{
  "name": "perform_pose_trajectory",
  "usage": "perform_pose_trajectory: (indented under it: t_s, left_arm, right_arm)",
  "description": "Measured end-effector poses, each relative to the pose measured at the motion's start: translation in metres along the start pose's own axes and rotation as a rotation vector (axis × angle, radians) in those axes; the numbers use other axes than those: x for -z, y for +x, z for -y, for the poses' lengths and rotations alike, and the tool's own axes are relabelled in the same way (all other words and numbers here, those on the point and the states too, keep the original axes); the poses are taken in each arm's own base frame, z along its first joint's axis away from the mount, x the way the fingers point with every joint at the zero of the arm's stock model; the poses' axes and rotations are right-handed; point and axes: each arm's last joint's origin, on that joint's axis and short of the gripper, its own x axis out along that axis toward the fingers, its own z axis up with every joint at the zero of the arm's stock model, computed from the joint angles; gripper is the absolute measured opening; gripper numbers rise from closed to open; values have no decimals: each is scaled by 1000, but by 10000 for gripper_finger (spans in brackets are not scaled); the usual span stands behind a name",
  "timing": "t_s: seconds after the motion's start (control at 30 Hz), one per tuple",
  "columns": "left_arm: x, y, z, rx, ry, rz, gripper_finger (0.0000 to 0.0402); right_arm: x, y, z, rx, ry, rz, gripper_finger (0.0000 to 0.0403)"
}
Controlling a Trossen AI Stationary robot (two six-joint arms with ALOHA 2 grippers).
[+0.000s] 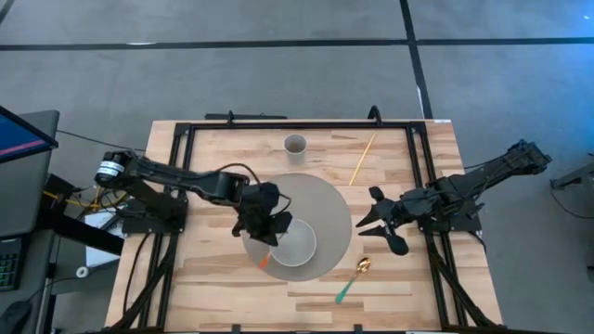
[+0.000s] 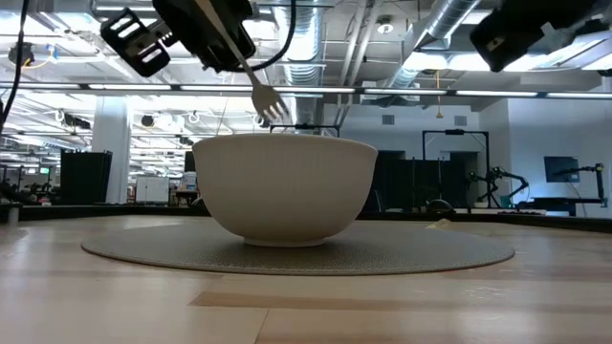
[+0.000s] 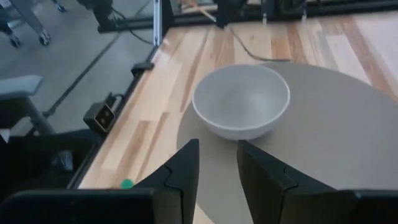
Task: Pick & Place Utensil
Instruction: Put the orange fork in the white bowl on the gray placemat
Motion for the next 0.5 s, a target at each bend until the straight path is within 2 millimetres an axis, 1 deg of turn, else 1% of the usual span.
perform_pose_trajectory:
  t_s: [0.13,0.27,0.5]
  left_arm:
    - [-3,6,-1,-14,-40,-19,15]
    - [-3,23,-5,-67,-45,-45,15]
    - [-15,49,-11,-121,-76,-114,15]
  right_arm:
    - [1,0,0,3,5,-14,103]
    - [2,0,0,4,6,-16,103]
    - [1,0,2,13,12,-14,103]
